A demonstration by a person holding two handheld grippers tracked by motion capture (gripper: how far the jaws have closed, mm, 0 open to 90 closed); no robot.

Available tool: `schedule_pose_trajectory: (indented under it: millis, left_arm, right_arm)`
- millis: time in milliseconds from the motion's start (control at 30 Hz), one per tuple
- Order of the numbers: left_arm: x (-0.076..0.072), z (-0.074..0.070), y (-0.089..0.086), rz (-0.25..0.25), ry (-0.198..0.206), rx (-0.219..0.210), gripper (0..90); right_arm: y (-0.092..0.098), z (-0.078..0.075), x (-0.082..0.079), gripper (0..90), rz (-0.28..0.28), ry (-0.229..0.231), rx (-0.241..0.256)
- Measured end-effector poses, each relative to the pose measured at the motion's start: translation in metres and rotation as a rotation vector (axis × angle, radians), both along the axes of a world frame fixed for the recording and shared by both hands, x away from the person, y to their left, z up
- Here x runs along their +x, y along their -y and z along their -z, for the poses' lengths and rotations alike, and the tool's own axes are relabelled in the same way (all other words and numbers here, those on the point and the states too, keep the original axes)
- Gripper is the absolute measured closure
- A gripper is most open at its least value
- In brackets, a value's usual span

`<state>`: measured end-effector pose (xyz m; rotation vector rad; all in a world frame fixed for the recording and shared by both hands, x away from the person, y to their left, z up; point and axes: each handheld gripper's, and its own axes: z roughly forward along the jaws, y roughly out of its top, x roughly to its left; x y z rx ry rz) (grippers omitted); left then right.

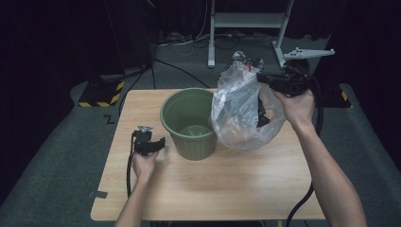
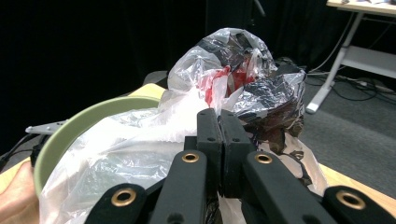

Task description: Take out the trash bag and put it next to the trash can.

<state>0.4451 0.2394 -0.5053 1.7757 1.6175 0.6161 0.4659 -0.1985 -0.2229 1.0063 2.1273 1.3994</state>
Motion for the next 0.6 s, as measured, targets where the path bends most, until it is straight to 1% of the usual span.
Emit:
schedule_pose_trajectory:
  millis: [133,167,200,333,367,400,467,533,567,600]
  left_arm:
    - [0.001,0.003,0.002,0.007,0.000,0.018,32.9]
    - [0.002,0.003,0.002,0.006,-0.001,0.022,32.9]
    - [0.003,0.005,0.002,-0.001,-0.003,0.022,32.9]
    - [0.004,0.006,0.002,-0.007,-0.004,0.025,32.9]
    - [0.004,0.007,0.002,-0.008,-0.002,0.034,33.0]
    - [0.004,0.007,0.002,-0.008,-0.002,0.034,33.0]
    - [0.005,0.008,0.003,-0.007,-0.003,0.041,33.0]
    - [0.005,0.009,0.003,-0.005,-0.006,0.047,32.9]
    - [0.005,0.010,0.004,-0.009,-0.013,0.053,32.9]
    - [0.006,0.011,0.004,-0.010,-0.017,0.064,32.9]
  right_arm:
    - [0.014,-0.002,-0.002,88.7,0.024,0.008,0.000]
    - [0.014,-0.002,-0.002,88.7,0.024,0.008,0.000]
    - [0.019,-0.002,-0.002,88.6,0.033,0.007,-0.002]
    - [0.026,-0.001,-0.002,88.7,0.047,0.002,-0.008]
    - [0.030,-0.001,-0.002,88.7,0.056,0.003,-0.013]
    - [0.030,-0.001,-0.002,88.7,0.056,0.003,-0.013]
    - [0.035,0.001,-0.001,88.7,0.071,0.001,-0.032]
    - [0.036,0.002,-0.001,88.6,0.078,0.002,-0.038]
    - [0.037,0.003,0.000,88.7,0.085,0.003,-0.043]
    - [0.041,0.009,0.002,88.7,0.100,-0.007,-0.053]
